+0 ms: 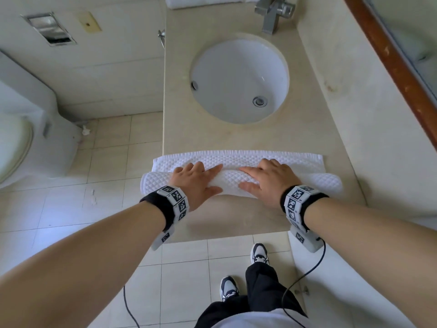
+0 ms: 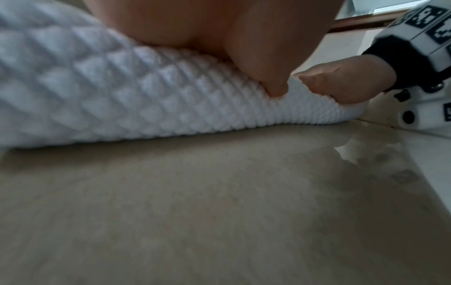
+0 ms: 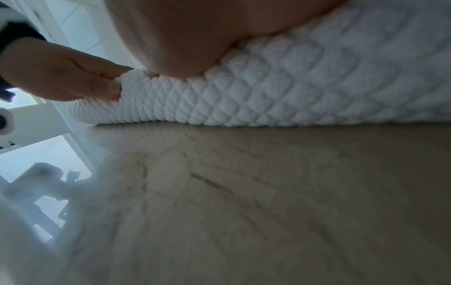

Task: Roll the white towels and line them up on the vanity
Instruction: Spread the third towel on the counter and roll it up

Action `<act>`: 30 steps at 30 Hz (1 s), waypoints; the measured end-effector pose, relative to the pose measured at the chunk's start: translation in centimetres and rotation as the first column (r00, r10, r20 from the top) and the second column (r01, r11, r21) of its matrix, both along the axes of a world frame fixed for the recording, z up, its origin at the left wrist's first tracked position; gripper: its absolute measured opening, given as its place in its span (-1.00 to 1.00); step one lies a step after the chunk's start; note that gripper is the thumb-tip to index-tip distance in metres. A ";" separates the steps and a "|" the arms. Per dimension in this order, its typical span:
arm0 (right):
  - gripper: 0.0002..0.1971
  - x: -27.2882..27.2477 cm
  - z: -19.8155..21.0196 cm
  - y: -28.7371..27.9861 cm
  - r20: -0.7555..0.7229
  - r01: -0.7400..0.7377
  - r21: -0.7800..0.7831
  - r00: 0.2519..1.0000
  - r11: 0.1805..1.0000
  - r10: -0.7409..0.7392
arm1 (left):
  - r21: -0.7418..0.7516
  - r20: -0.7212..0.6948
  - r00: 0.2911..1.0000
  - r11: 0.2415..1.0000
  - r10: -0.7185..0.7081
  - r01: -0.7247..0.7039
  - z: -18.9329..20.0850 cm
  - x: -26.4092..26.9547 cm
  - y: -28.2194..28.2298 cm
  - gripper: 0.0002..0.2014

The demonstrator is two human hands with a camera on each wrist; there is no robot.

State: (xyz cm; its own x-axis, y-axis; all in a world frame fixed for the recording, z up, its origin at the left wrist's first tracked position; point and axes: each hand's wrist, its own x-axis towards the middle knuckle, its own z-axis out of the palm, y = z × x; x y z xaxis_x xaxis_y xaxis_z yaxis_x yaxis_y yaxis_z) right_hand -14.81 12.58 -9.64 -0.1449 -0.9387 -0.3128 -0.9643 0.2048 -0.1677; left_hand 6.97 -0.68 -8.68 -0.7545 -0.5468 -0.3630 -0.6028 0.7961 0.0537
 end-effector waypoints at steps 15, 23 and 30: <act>-0.34 0.4 -0.6 1.7 -0.127 -0.053 -0.178 0.991 0.983 0.030 | 0.290 0.066 0.996 0.954 0.060 -0.077 0.0 -2.0 -3.8 -0.41; -0.33 -1.5 0.8 -1.2 -0.081 -0.087 -0.047 0.993 0.995 0.083 | 0.106 -0.003 1.000 0.994 0.021 -0.021 0.4 -1.3 -2.1 -0.29; -0.34 -2.9 1.1 -3.3 0.092 -0.043 0.039 0.995 0.998 0.039 | -0.053 -0.059 0.997 0.998 -0.039 0.036 0.7 -1.4 -0.2 -0.23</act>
